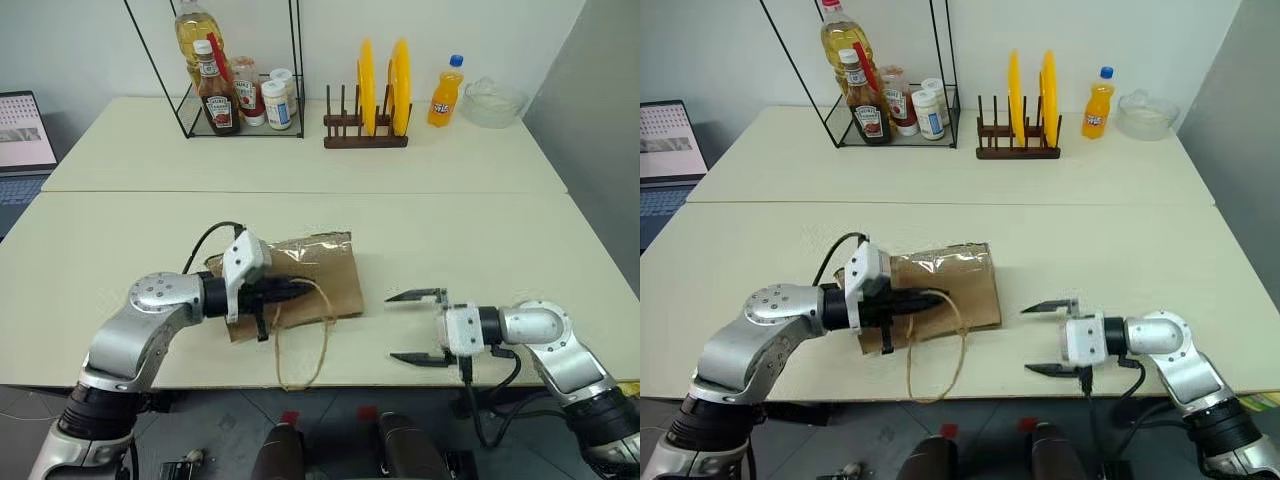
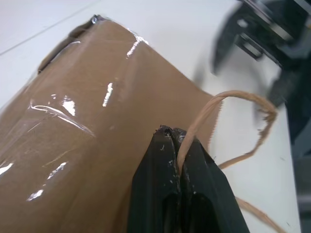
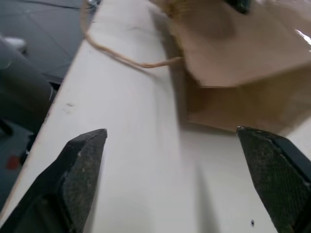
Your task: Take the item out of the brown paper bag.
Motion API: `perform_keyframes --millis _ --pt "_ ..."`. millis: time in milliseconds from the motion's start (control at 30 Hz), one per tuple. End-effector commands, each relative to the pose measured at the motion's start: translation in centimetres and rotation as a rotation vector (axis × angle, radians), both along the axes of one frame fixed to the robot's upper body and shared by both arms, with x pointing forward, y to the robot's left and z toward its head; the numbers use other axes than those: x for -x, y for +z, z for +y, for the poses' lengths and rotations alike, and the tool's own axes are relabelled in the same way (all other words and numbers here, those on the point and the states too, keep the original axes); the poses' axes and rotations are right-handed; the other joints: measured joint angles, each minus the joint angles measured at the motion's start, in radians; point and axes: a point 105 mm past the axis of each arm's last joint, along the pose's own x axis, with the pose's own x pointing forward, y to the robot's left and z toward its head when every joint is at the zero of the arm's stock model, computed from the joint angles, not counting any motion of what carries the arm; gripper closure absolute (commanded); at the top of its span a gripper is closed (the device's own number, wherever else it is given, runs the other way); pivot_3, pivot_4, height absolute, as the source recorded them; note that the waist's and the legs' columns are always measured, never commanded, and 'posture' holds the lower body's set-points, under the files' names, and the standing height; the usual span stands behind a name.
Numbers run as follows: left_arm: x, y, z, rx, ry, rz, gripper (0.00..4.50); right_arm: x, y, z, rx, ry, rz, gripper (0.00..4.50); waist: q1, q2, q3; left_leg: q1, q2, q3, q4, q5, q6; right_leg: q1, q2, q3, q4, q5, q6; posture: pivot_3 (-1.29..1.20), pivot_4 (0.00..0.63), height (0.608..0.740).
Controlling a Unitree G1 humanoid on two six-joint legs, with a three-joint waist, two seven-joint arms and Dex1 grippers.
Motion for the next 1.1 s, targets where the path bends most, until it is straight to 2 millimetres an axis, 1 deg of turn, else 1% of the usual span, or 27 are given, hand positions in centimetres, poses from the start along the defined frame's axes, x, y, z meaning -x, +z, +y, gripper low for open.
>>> perform_keyframes --millis 33,100,200,333,433,567,667,767,867,933,967,1000,1033,1100 --pt "-0.2 1.3 0.1 0.030 0.037 -0.021 4.49 0.8 0.1 0.9 -0.012 0.155 -0.200 0.00 -0.001 0.000 0.000 0.000 0.000 0.000 0.000 0.000 0.000 0.000 0.000 0.000 0.000 0.000 0.000 0.00 0.150 0.740" --pt "-0.1 1.3 0.1 0.032 0.041 -0.016 4.49 0.6 0.0 1.6 -0.044 0.202 -0.318 0.00 -0.003 0.000 0.000 0.001 0.000 0.000 0.000 0.000 0.000 0.000 0.000 0.000 0.001 0.000 0.000 0.00 0.150 0.740" --pt "-0.1 1.3 0.0 0.039 0.047 -0.008 4.49 0.3 -0.2 2.7 -0.071 0.258 -0.430 0.00 -0.004 0.000 0.000 0.002 0.000 0.001 0.000 0.000 0.000 0.000 0.000 0.001 0.003 0.000 0.000 0.00 0.150 0.740" --pt "-0.2 1.5 -0.1 0.049 0.051 -0.006 4.49 -0.4 -0.9 4.5 -0.075 0.324 -0.546 0.00 -0.004 0.000 0.000 0.003 0.000 0.001 0.000 0.000 -0.001 0.000 0.000 0.001 0.005 0.000 0.000 0.00 0.150 0.740" --pt "-0.3 1.7 -0.2 0.060 0.057 -0.002 4.49 -1.0 -1.7 5.6 -0.033 0.361 -0.613 0.00 -0.005 -0.001 0.000 0.005 0.000 0.002 0.000 0.000 -0.001 0.000 0.000 0.002 0.007 0.000 -0.001 0.00 0.150 0.740" --pt "-0.3 1.9 -0.3 0.062 0.057 -0.002 4.49 -2.8 -3.1 6.8 0.056 0.330 -0.701 0.00 -0.008 -0.003 -0.002 0.010 0.000 0.003 0.000 0.002 -0.004 0.001 0.000 0.003 0.011 -0.001 -0.002 0.00 0.150 0.740" --pt "-0.3 2.1 -0.3 0.065 0.056 -0.001 4.49 -3.6 -3.1 8.2 0.043 0.310 -0.785 0.00 -0.014 -0.005 -0.003 0.013 0.000 0.003 -0.001 0.003 -0.005 0.002 0.001 0.004 0.015 -0.001 -0.002 0.00 0.150 0.740" --pt "-0.3 2.1 -0.3 0.067 0.054 0.001 4.49 -4.0 -3.2 9.5 0.024 0.315 -0.848 0.00 -0.022 -0.006 -0.004 0.019 0.000 0.002 -0.001 0.004 -0.004 0.008 0.002 0.005 0.015 -0.002 -0.004 0.00 0.150 0.740" --pt "-0.3 2.2 -0.3 0.069 0.052 0.003 4.49 -4.4 -3.6 10.4 0.025 0.313 -0.890 0.00 -0.030 -0.010 -0.006 0.030 0.000 0.002 -0.004 0.003 -0.004 0.019 0.001 0.005 0.014 -0.004 -0.007 0.00 0.150 0.740" --pt "-0.3 2.2 -0.4 0.070 0.051 0.002 4.49 -4.5 -3.8 10.7 0.021 0.312 -0.900 0.00 -0.037 -0.013 -0.008 0.031 0.000 0.001 -0.005 0.003 -0.004 0.019 0.002 0.004 0.014 -0.005 -0.008 0.00 0.150 0.740" --pt "-0.3 2.2 -0.4 0.071 0.050 0.002 4.50 -4.6 -3.8 10.8 0.018 0.313 -0.904 0.39 -0.037 -0.013 -0.008 0.031 0.001 0.000 -0.005 0.003 -0.004 0.019 0.003 0.004 0.014 -0.005 -0.009 0.00 0.150 0.740" --pt "-0.3 2.2 -0.4 0.071 0.050 0.002 4.50 -4.6 -3.7 10.8 0.010 0.313 -0.907 0.62 -0.037 -0.014 -0.008 0.031 0.001 0.000 -0.005 0.003 -0.004 0.019 0.003 0.004 0.014 -0.005 -0.009 0.00 0.150 0.740" --pt "-0.2 2.3 -0.3 0.071 0.050 0.003 4.50 -4.6 -3.6 10.9 0.003 0.314 -0.909 0.96 -0.037 -0.014 -0.008 0.031 0.001 0.000 -0.005 0.003 -0.004 0.019 0.003 0.004 0.014 -0.005 -0.009 0.00 0.150 0.740" --pt "-0.2 2.2 -0.3 0.069 0.050 0.002 4.50 -4.7 -3.4 11.0 -0.014 0.313 -0.911 1.71 -0.036 -0.015 -0.009 0.031 0.001 -0.001 -0.005 0.003 -0.004 0.019 0.003 0.003 0.014 -0.005 -0.009 0.00 0.150 0.740"
